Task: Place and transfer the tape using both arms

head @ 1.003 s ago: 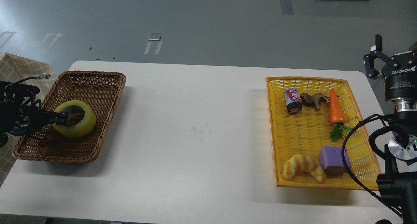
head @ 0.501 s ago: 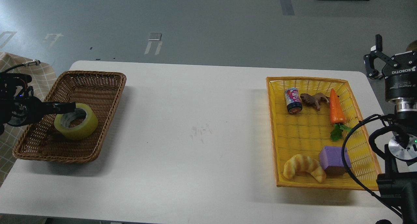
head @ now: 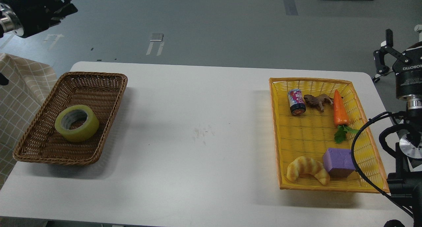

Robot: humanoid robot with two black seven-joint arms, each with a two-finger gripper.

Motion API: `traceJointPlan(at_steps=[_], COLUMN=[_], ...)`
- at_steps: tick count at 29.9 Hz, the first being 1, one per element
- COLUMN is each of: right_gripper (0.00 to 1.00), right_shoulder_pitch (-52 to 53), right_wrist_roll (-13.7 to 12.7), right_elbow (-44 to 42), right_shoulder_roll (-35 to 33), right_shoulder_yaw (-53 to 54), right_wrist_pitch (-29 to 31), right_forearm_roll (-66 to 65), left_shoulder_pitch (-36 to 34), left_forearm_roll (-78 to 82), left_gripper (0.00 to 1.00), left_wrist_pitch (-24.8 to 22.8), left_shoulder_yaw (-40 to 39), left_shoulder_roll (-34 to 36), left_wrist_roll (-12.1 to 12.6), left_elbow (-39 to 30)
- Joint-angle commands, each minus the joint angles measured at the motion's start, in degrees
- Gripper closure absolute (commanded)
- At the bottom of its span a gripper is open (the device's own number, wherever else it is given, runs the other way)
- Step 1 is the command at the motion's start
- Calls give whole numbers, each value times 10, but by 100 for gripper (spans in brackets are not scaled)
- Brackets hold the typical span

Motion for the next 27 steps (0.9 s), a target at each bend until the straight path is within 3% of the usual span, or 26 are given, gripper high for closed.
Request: traceJointPlan(at_steps=[1, 5, 10, 27], right_gripper=[0, 0, 0, 0], right_shoulder_pitch=[0, 3, 11, 95], right_wrist_roll=[0, 0, -2, -7], right_elbow=[12, 15, 15, -40], right_shoulder_roll=[-9, -34, -61, -90], right_shoulder_yaw=[0, -2, -5, -51], right_wrist_pitch=[0, 0, 0, 0], right_forearm_roll=[0, 0, 0, -2], left_shoulder_pitch=[-6, -5, 7, 196], left_forearm_roll=[-105, -226, -251, -252], left_gripper=[2, 2, 2, 2], left_wrist_pitch=[-1, -2, -12, -24], left_shoulder_yaw=[-1, -23, -79, -291], left_shoulder_roll=[-26, -71, -111, -208], left_wrist_roll=[0, 0, 0, 1], left_elbow=[1, 0, -18, -111])
